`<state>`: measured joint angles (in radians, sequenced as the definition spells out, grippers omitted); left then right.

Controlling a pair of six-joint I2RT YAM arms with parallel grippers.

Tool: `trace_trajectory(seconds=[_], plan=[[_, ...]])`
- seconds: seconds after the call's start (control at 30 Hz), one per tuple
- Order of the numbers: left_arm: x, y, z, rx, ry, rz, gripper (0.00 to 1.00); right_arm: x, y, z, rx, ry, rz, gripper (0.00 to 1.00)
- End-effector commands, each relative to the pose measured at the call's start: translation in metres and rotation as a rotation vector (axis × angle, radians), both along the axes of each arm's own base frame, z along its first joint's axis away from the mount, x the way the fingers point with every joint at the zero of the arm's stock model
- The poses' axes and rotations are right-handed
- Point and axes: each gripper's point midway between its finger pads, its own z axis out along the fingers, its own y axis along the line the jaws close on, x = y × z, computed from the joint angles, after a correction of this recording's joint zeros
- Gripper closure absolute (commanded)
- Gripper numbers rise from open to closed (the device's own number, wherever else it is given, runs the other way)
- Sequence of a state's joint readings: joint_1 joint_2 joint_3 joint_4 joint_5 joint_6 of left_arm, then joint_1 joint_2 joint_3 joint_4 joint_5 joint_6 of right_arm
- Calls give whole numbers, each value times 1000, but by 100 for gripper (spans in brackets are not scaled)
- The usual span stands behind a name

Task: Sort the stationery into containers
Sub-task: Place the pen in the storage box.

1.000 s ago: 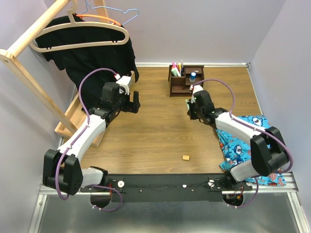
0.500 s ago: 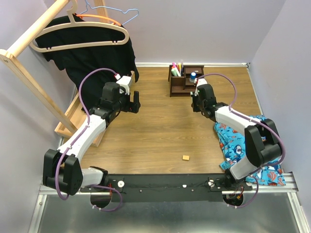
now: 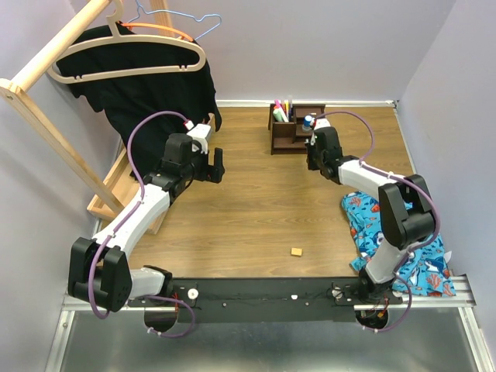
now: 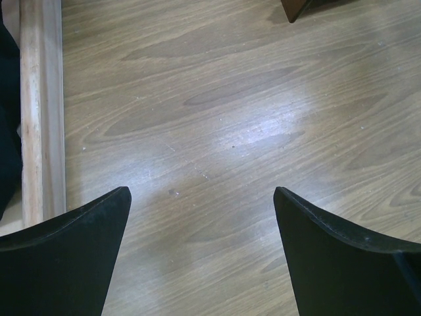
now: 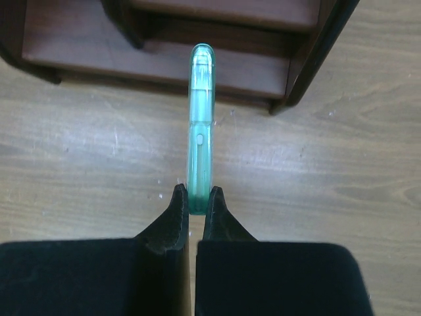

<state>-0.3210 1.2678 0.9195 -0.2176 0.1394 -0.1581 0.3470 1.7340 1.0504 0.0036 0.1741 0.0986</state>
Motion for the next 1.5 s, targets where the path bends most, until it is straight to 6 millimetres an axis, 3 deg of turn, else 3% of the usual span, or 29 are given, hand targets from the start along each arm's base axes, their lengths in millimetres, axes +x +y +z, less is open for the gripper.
trace_trajectory(seconds=[0.0, 0.33, 1.1, 1.33, 1.47], plan=[[-1, -1, 7, -5, -35, -6, 1, 29, -4, 12, -15, -66, -22, 99], [0, 0, 7, -1, -38, -2, 1, 43, -7, 0, -19, -33, -34, 99], [2, 1, 3, 1, -31, -1, 1, 83, -11, 4, -44, -84, -67, 98], [3, 2, 2, 2, -28, 2, 1, 87, -17, 0, -61, -86, -93, 86], [3, 2, 1, 0, -23, 6, 1, 89, -21, -2, -67, -85, -112, 65]])
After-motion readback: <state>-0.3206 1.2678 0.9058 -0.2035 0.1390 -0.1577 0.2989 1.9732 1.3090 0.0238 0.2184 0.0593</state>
